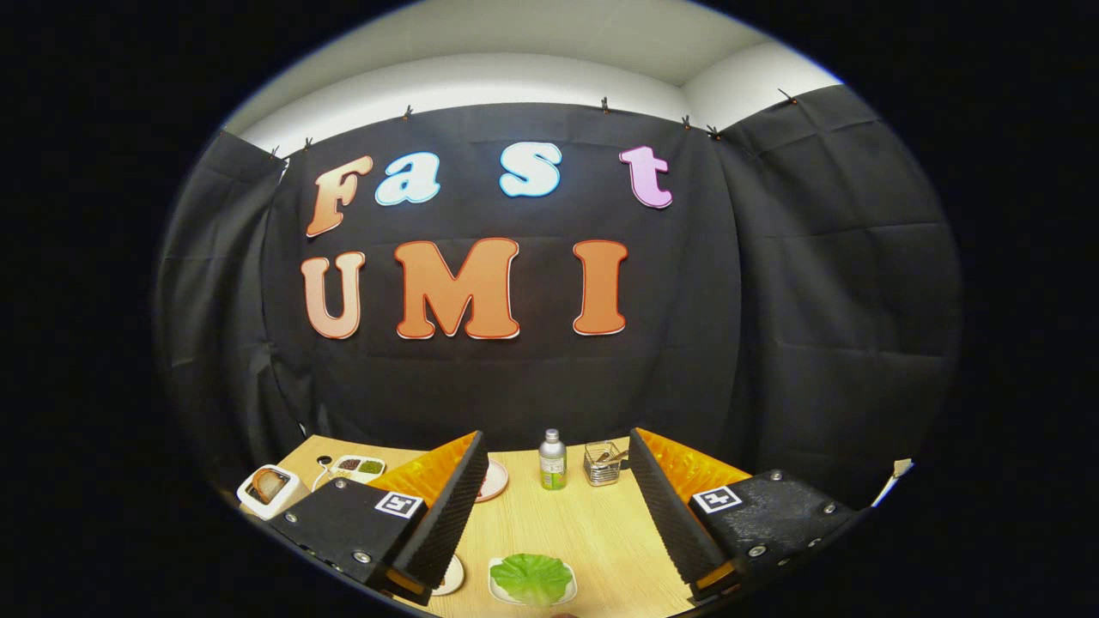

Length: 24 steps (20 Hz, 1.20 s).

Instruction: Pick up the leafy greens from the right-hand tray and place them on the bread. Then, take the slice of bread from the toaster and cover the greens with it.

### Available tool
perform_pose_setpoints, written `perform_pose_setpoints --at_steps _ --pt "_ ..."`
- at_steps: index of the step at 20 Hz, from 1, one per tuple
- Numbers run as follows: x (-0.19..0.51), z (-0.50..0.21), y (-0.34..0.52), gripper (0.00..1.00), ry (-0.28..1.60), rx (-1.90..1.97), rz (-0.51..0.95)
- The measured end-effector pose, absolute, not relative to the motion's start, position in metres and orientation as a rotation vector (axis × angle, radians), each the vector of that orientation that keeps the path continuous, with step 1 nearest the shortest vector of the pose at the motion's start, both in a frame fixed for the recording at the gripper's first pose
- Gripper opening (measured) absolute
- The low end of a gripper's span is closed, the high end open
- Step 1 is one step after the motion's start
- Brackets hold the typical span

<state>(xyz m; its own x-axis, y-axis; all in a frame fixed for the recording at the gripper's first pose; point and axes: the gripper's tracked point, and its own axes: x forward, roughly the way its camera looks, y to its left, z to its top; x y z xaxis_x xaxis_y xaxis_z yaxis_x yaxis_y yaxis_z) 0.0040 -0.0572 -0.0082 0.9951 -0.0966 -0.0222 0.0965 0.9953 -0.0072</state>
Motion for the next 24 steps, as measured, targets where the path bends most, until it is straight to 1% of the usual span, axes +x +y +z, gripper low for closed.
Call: perform_pose_setpoints --at_steps 3,10,16,22,24 --pt "0.014 -0.027 -0.062 0.98 0.073 0.021 -0.096" --pt "0.039 -0.103 -0.058 0.99 0.276 0.001 -0.067" --pt "0.052 -0.195 -0.049 0.99 0.548 -0.065 -0.042" --pt "0.043 -0.267 -0.024 0.99 0.83 -0.056 0.054" --pt "0.043 -0.287 -0.022 0.99 0.913 -0.064 0.063"
